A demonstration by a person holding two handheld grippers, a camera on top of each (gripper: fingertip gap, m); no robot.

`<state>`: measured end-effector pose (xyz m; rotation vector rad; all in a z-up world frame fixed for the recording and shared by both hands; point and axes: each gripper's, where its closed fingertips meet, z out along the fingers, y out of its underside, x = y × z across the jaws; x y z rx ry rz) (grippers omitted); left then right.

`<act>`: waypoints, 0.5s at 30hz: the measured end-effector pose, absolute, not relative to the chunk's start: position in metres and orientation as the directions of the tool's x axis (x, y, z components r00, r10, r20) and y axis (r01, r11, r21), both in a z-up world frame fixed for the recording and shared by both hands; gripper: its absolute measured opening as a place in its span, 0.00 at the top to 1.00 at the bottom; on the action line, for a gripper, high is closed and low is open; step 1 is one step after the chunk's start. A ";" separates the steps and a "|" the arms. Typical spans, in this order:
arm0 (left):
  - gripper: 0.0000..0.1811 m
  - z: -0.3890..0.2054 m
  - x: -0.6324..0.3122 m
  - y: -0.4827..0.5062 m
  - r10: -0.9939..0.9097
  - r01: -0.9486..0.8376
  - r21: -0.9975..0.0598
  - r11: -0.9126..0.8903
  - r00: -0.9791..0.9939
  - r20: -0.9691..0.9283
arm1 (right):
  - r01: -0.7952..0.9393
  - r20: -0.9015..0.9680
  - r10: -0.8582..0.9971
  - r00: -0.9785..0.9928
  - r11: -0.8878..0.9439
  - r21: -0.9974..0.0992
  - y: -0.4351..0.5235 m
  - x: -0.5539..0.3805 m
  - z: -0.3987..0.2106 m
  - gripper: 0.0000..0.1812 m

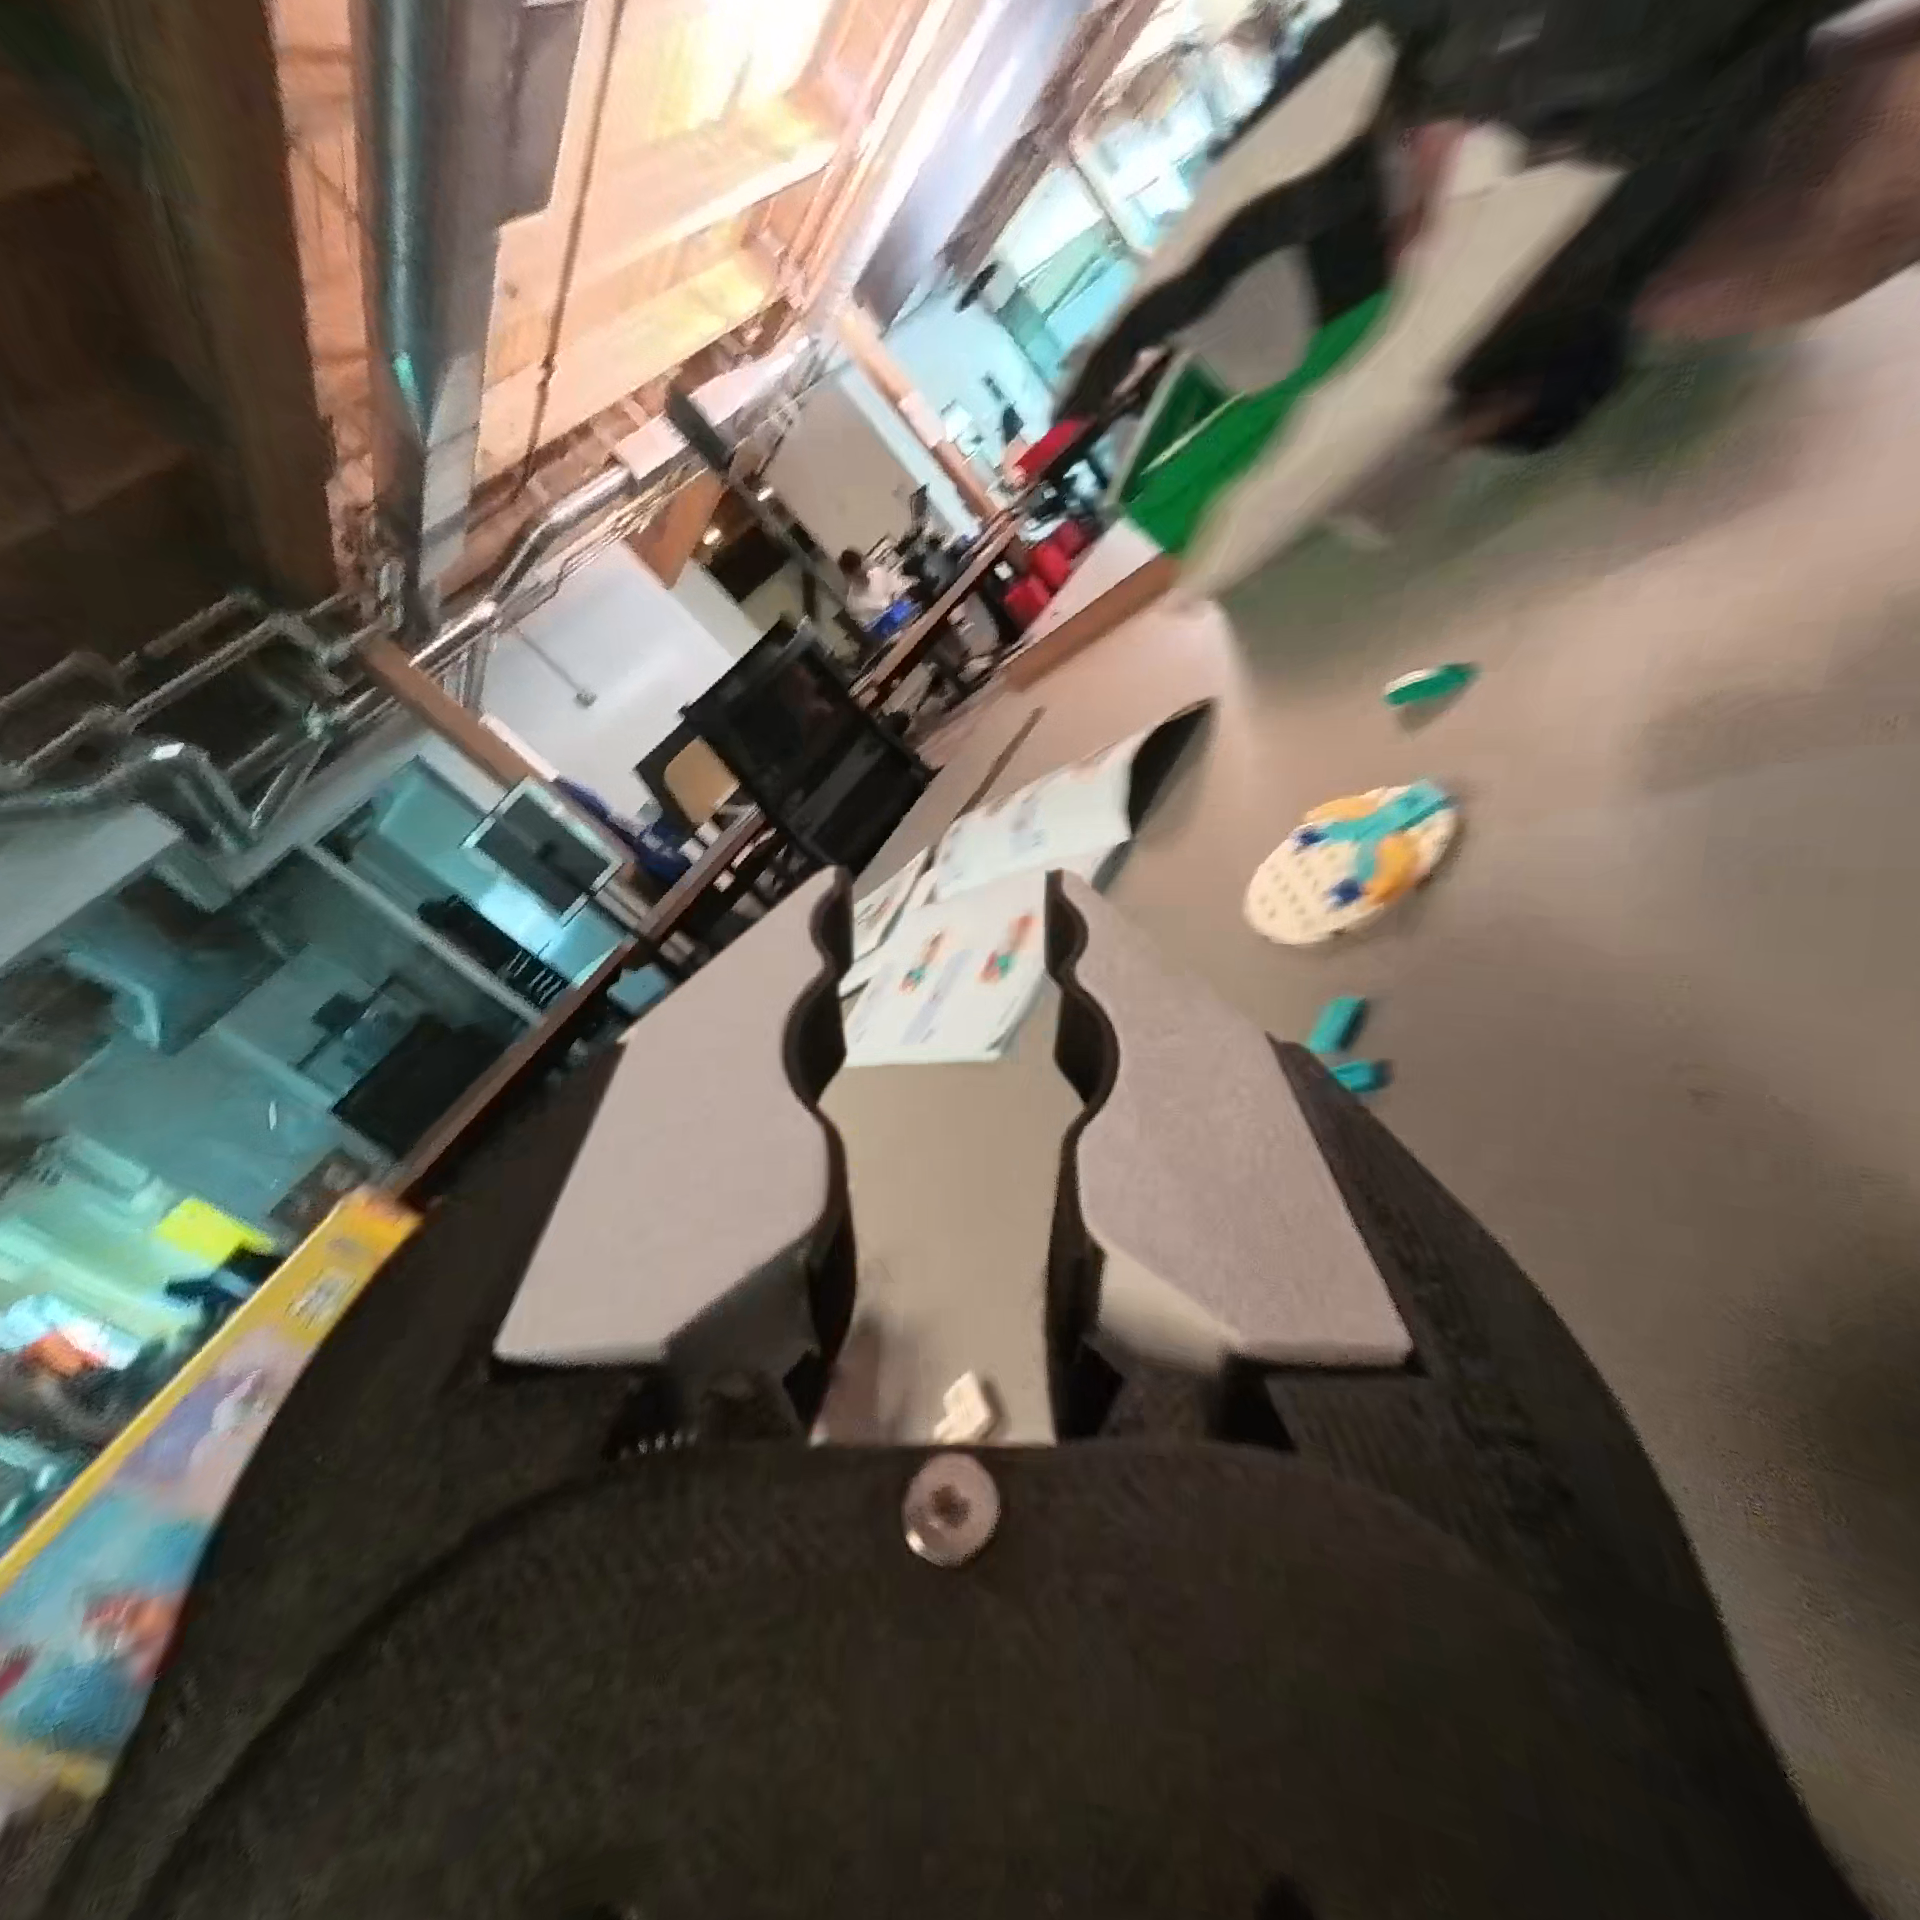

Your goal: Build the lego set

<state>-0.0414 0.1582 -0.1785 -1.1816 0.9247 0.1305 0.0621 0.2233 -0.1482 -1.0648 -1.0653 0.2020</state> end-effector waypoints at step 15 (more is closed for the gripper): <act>0.92 -0.177 -0.009 0.129 -0.286 -0.594 -0.584 0.553 0.523 -0.803 | 0.227 0.371 0.314 0.874 0.411 -0.883 0.277 0.102 -0.153 0.73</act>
